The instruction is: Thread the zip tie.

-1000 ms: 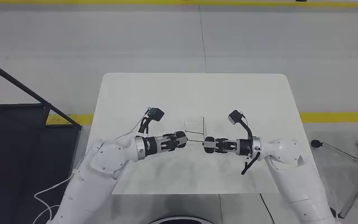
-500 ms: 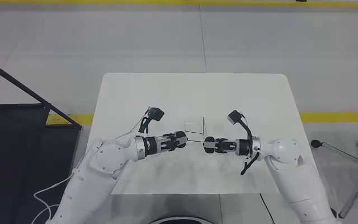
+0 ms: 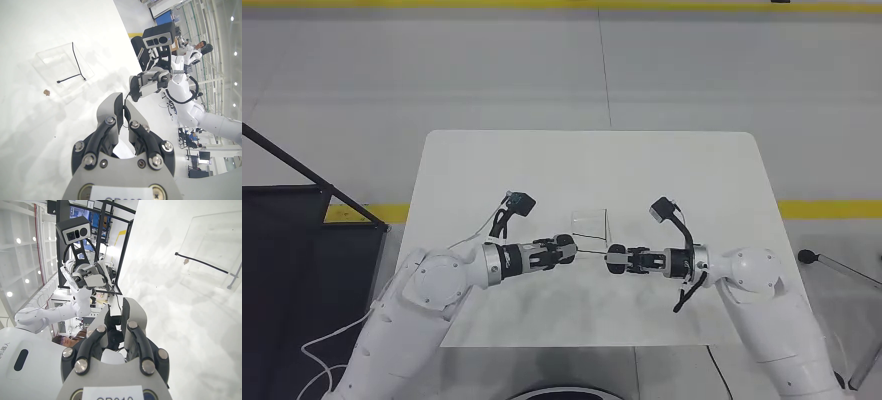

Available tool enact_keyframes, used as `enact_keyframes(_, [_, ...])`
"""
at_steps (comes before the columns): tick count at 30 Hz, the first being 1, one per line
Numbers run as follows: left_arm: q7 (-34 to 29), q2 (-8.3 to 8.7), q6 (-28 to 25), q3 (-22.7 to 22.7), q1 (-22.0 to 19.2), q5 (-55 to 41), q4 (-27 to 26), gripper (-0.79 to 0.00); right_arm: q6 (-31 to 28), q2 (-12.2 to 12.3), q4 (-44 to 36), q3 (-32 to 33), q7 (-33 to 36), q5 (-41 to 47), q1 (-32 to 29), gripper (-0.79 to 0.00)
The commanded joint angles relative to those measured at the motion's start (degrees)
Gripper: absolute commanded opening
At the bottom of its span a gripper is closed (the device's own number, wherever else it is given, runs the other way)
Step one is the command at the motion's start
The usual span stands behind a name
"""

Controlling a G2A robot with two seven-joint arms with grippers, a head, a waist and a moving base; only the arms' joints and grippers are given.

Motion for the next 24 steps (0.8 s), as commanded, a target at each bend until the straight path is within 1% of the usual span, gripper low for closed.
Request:
enact_keyframes(1, [-0.01, 0.05, -0.06, 0.08, -0.04, 0.04, 0.03, -0.785, -0.07, 0.05, 0.06, -0.03, -0.01, 0.11, 0.01, -0.65])
enact_keyframes(5, [0.08, 0.15, -0.13, 0.22, -0.07, -0.09, 0.08, -0.785, -0.17, 0.15, 0.13, -0.1, -0.18, 0.38, -0.02, -0.693])
enact_keyframes(11, [0.23, 0.3, -0.32, 0.48, -0.1, -0.1, 0.22, -0.785, 0.03, 0.31, 0.23, -0.24, -0.38, 0.38, 0.11, -0.686])
enact_keyframes(14, [0.38, 0.38, -0.37, 0.6, -0.13, 0.12, 0.17, -0.785, 0.11, 0.37, 0.32, -0.28, -0.56, 0.66, 0.23, -0.64])
enact_keyframes(20, [0.44, 0.52, -0.46, 0.85, -0.18, 0.09, 0.07, -0.785, 0.47, 0.51, 0.46, -0.33, -0.75, 1.16, 0.36, -0.65])
enact_keyframes(24, [0.52, 0.61, -0.51, 0.96, -0.21, 0.09, 0.07, -0.785, 0.54, 0.58, 0.49, -0.45, -0.87, 1.36, 0.4, -0.674])
